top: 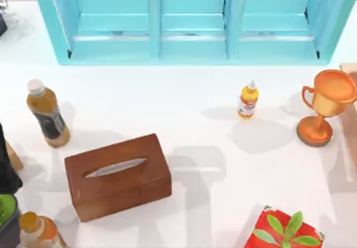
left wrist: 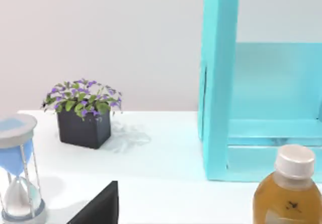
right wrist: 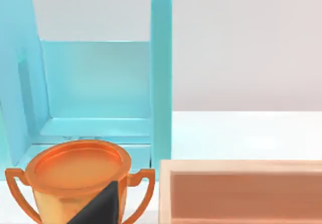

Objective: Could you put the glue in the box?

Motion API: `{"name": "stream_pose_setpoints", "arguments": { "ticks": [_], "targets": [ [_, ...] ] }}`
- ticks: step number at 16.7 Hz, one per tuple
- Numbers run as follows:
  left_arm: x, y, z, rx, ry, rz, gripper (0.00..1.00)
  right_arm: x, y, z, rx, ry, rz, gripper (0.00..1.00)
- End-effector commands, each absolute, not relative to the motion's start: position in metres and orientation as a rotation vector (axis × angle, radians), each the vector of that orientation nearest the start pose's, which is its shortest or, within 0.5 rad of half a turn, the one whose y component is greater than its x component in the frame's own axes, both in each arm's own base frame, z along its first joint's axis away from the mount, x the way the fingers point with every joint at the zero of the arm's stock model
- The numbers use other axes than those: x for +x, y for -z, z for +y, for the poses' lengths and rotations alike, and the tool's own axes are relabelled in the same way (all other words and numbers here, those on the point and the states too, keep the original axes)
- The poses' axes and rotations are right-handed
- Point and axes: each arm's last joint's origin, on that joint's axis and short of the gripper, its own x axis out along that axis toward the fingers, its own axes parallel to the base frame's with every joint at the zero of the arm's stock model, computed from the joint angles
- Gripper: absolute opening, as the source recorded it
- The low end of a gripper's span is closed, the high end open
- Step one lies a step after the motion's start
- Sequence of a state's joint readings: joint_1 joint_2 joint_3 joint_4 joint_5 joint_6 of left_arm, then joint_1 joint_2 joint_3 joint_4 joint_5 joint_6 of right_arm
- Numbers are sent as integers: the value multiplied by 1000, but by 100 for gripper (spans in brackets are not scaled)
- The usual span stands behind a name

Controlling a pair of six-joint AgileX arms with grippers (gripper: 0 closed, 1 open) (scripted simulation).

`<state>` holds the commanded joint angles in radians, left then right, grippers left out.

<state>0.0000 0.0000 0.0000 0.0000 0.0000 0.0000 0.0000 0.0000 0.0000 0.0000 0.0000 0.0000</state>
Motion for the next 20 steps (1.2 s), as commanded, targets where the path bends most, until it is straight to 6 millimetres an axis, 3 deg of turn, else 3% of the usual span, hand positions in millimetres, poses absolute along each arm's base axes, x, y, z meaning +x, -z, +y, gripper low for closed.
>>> {"name": "stream_pose_setpoints", "arguments": {
  "ticks": [6, 10, 14, 20],
  "targets": [
    [106, -160, -1, 0, 0, 0, 100, 112, -158, 4, 4, -29, 47, 100],
    [106, -160, -1, 0, 0, 0, 100, 127, -167, 25, -6, -153, 113, 100],
    [106, -160, -1, 0, 0, 0, 100, 156, -169, 66, -12, -275, 247, 100],
    [106, -160, -1, 0, 0, 0, 100, 193, -137, 143, -31, -292, 420, 100]
  ]
}}
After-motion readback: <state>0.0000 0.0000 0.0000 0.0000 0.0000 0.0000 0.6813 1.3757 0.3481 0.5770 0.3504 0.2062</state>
